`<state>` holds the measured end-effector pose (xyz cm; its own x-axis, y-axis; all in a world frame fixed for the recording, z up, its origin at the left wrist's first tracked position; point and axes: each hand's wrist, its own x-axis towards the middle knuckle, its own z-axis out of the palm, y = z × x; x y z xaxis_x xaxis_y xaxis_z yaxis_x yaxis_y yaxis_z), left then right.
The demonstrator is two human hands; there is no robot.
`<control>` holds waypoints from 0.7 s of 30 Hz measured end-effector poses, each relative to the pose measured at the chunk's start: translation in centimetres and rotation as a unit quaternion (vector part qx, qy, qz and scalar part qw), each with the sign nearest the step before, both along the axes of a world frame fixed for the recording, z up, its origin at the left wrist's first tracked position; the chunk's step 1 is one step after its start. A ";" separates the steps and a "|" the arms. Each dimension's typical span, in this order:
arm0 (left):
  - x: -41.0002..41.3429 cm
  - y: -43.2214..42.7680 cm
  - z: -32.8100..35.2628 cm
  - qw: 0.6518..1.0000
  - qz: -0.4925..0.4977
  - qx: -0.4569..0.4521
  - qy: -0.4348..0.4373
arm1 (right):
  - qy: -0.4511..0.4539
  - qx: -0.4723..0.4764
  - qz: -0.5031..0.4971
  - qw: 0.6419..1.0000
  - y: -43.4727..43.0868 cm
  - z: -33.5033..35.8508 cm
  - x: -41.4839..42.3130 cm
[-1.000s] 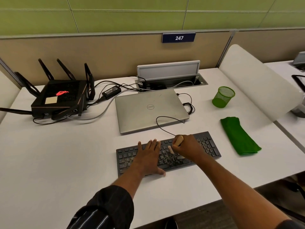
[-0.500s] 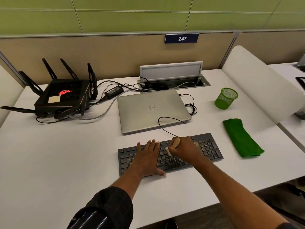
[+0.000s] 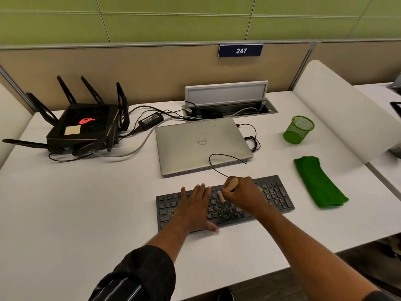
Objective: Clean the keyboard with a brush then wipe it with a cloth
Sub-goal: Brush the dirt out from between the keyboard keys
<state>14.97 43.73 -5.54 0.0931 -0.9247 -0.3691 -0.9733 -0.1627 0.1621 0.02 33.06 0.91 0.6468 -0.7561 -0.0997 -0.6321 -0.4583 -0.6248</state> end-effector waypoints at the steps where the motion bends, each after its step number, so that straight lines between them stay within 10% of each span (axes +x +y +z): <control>1: 0.0 0.0 0.0 1.000 0.000 0.000 -0.002 | 0.000 0.000 -0.001 1.000 0.0 0.0 -0.1; 21: 0.9 1.1 -0.2 1.000 0.014 0.003 -0.014 | 0.034 0.020 0.042 0.998 0.8 -0.5 1.3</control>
<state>15.85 44.84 -5.71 0.1291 -0.9195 -0.3713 -0.9725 -0.1906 0.1339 1.31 33.89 0.45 0.6980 -0.6943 -0.1752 -0.6345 -0.4862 -0.6008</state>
